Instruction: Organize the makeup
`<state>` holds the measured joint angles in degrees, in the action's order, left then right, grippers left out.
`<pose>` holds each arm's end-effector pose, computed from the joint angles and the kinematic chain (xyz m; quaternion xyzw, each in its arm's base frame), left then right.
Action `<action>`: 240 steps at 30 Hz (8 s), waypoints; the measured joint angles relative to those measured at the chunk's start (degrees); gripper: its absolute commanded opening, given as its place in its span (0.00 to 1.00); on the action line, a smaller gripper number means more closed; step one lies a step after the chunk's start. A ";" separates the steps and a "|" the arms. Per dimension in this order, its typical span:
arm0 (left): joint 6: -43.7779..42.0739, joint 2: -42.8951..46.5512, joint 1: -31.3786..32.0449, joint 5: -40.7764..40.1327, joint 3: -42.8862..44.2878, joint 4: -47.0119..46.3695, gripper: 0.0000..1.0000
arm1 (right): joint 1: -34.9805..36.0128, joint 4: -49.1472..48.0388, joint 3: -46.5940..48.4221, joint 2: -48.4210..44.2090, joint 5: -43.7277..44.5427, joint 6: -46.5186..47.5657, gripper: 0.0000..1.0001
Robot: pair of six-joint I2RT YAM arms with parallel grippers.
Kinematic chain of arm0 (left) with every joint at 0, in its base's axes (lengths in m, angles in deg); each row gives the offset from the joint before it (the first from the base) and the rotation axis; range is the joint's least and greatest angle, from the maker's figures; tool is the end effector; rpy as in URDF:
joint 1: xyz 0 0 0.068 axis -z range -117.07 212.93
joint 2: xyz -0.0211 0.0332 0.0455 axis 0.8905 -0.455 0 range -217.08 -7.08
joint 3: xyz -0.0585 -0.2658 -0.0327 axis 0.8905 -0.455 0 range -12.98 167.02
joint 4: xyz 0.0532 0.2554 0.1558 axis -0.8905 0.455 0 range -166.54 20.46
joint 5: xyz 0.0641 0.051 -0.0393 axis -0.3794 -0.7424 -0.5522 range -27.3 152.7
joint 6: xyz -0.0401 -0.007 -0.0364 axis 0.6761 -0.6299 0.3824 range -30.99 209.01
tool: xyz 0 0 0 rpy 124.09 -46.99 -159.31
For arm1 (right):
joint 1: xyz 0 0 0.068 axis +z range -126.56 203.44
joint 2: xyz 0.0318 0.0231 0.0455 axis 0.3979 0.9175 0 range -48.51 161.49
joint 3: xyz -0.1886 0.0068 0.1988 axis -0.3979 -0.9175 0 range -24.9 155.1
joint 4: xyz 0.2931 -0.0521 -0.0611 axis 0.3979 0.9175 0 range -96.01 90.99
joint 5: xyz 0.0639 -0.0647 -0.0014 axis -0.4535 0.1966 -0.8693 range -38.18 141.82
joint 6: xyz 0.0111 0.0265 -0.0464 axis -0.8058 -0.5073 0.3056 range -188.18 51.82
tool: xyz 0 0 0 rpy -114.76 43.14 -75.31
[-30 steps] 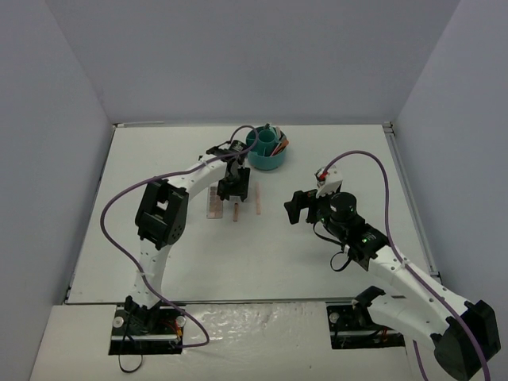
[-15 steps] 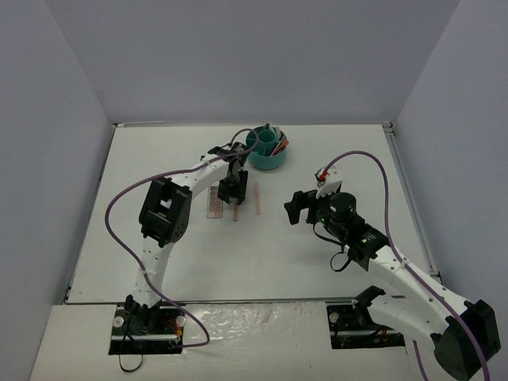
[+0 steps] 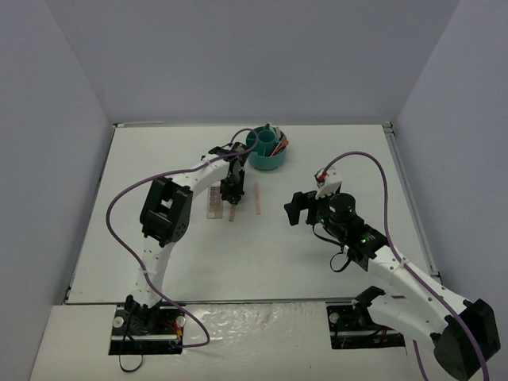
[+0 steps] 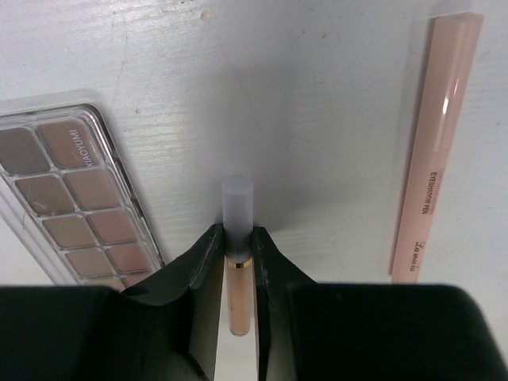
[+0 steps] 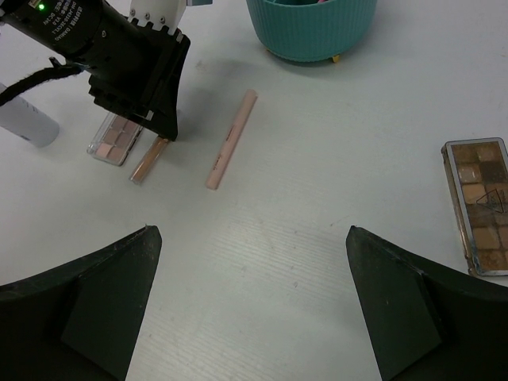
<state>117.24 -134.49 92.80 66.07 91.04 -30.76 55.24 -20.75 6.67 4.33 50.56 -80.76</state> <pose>0.4414 -0.2560 0.1610 0.0194 0.9829 -0.1129 0.1439 0.2219 0.1384 0.2632 -0.1317 0.7345 0.2589 0.6133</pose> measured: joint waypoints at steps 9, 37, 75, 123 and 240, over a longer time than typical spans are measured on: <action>-1.46 7.46 0.00 -1.93 -6.92 -7.09 0.00 | -0.13 -0.02 -0.13 0.04 0.82 -0.05 1.00; -21.55 5.21 -5.44 13.94 -4.07 -70.55 0.00 | -3.03 -1.32 -0.90 2.56 0.70 -0.46 1.00; -19.76 -11.72 -8.46 21.22 8.31 -80.83 0.10 | -4.40 -1.75 -0.96 5.13 -2.02 -0.66 1.00; 1.27 17.80 7.17 -9.67 -14.01 -20.37 0.68 | -4.84 -1.66 -1.71 -0.79 -3.21 -1.97 1.00; -9.64 12.56 0.74 -1.55 -4.16 -10.01 0.00 | -5.58 -1.73 -3.04 -0.36 -3.26 -2.45 1.00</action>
<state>107.60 -121.94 93.54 64.52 86.88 -40.77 49.66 -22.48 3.63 3.98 47.30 -83.20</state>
